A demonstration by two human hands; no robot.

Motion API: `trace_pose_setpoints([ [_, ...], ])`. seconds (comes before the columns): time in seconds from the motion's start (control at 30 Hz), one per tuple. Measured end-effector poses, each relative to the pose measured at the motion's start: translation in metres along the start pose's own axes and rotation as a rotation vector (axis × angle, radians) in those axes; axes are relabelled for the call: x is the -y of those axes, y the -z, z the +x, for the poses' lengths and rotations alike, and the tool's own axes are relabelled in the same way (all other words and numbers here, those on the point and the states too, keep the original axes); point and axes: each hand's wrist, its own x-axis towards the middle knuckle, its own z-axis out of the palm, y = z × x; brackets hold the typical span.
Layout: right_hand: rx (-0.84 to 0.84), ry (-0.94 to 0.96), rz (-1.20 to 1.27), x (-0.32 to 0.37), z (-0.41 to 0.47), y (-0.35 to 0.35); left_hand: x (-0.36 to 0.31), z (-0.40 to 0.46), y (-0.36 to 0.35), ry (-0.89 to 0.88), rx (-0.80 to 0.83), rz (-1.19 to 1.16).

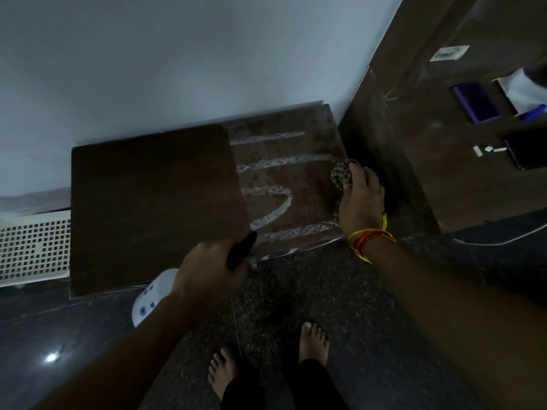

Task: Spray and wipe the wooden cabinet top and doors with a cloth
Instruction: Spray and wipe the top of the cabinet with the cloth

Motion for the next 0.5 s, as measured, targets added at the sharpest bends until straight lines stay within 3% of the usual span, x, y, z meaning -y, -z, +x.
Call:
trace_pose_setpoints([
  [0.1,0.023,0.006,-0.004,0.004,0.000,0.000,0.004,0.007,0.008,0.073,-0.140,-0.064],
  [0.3,0.033,0.032,0.020,0.010,0.002,0.000,-0.025,0.028,0.028,-0.025,-0.413,-0.204],
  [0.5,0.048,0.047,0.033,0.011,0.011,0.003,-0.050,0.056,0.034,-0.029,-0.474,-0.260],
])
